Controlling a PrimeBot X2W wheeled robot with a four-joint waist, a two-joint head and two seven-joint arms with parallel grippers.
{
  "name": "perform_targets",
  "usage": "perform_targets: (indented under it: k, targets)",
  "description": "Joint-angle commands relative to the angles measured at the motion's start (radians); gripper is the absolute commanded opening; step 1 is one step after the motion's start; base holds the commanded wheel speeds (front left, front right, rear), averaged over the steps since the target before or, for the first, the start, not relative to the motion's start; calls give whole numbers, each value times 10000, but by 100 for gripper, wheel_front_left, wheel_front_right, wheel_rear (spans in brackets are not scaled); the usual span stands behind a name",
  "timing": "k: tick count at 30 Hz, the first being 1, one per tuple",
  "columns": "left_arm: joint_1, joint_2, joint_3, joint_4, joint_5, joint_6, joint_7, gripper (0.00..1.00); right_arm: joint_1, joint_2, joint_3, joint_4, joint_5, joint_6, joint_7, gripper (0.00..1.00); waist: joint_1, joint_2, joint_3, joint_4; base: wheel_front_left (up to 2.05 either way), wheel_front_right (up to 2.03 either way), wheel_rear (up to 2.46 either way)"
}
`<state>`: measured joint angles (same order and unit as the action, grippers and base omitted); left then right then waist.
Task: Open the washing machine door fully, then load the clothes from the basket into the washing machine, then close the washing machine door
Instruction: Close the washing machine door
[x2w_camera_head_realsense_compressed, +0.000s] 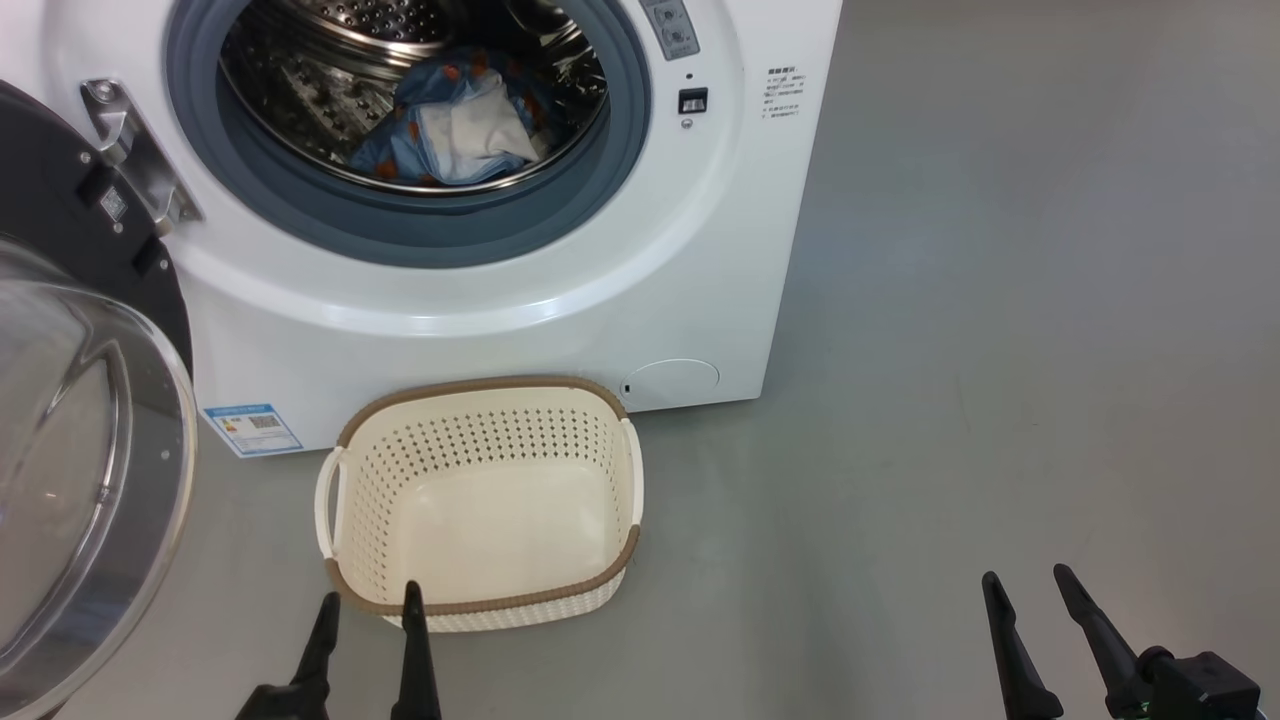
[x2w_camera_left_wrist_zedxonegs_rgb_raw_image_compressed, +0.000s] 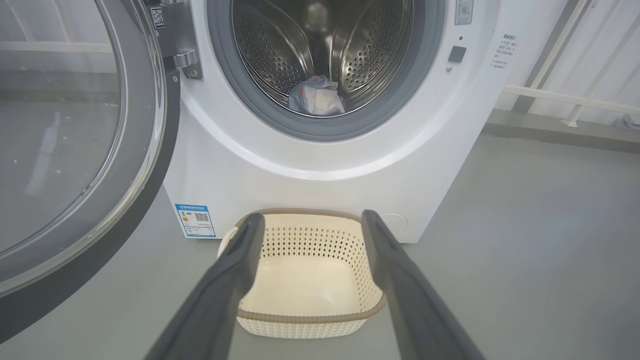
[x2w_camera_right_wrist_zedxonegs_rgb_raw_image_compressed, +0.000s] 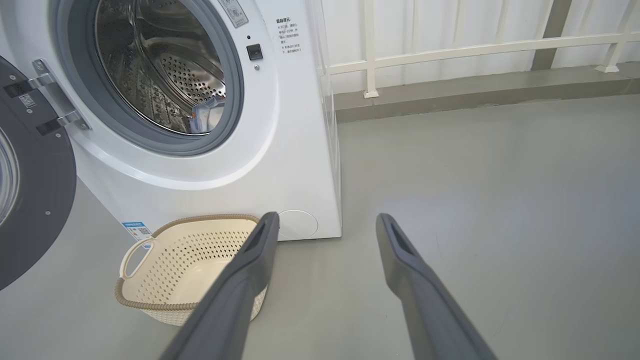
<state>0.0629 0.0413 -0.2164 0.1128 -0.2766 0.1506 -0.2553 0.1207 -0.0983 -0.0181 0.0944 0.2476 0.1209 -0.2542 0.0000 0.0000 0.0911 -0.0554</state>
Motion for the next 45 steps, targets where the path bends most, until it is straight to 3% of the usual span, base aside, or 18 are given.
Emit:
perform_targets:
  k: [1, 8, 14, 20, 36, 45]
  targets:
    - [-351, 89, 354, -268, 26, -2, -65, 100, -360, -99, 242, -206, -8, 98, -76, 100, 0, 0, -15, 9, 0, 0, 0]
    - [-299, 89, 317, -215, -24, -30, -65, 100, -303, -109, 206, -180, -37, 98, -76, 100, 0, 0, -193, 109, 0, 0, 0]
    - [-220, 89, 314, -254, 115, -31, -65, 100, -241, -191, 292, -203, -117, 98, -76, 100, 0, 0, -383, 595, 0, 0, 0]
    - [-150, 89, 485, -362, 208, 21, -65, 100, -388, -303, 525, -224, -166, 98, -76, 100, 0, 0, -485, 1366, 0, 0, 0]
    - [-133, 89, 529, -640, -76, 200, -65, 100, -835, -794, 863, -310, -305, 98, -76, 100, 0, 0, -451, 4556, 0, 0, 0]
    - [-124, 89, 527, -680, -266, 316, -65, 100, -997, -859, 970, -319, -325, 98, -76, 100, 0, 0, -558, 5575, 0, 0, 0]
